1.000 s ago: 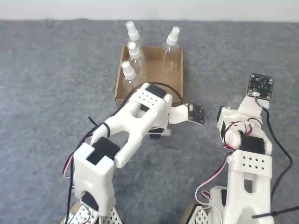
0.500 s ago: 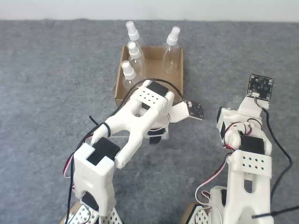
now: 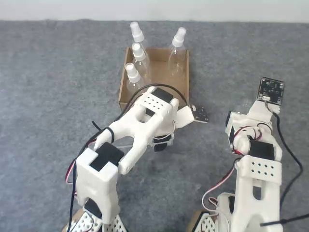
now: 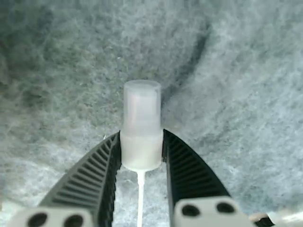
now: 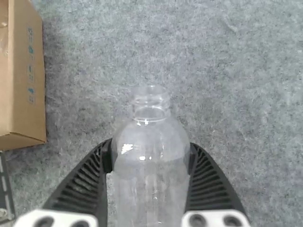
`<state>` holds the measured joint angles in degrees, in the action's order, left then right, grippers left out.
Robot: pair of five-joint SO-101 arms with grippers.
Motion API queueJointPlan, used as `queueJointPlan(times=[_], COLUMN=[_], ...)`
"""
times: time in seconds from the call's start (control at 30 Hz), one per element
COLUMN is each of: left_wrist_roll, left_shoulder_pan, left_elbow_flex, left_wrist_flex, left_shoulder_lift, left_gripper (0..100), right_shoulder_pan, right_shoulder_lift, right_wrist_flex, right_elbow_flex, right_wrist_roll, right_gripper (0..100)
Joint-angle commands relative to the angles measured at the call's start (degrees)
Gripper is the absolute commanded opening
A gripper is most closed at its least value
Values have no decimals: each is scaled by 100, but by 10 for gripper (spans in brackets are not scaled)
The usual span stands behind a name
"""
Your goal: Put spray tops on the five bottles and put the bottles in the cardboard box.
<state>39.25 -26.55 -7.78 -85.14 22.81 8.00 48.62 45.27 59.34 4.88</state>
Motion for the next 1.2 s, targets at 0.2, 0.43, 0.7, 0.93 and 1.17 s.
queueJointPlan(times=[0.2,0.43,0.7,0.93,1.17], left_wrist_roll=[-105,-809,-1327,-1802,-2119], left_shoulder_pan=[26,26,26,26,26], left_elbow_flex=[-1042,-1692,-1719,-2484,-3073], left_wrist_flex=[589,1081,1108,1776,2163], left_shoulder_lift=[-1785,-2796,-3305,-4316,-5486], left_gripper=[13,13,13,13,13], right_shoulder_pan=[57,31,13,-198,-462], right_shoulder_lift=[233,233,233,233,233], right_wrist_flex=[-136,-136,-84,22,57], right_elbow_flex=[-70,-70,-62,-70,-70], right_wrist_roll=[53,44,26,18,0], right_gripper=[38,38,38,37,37])
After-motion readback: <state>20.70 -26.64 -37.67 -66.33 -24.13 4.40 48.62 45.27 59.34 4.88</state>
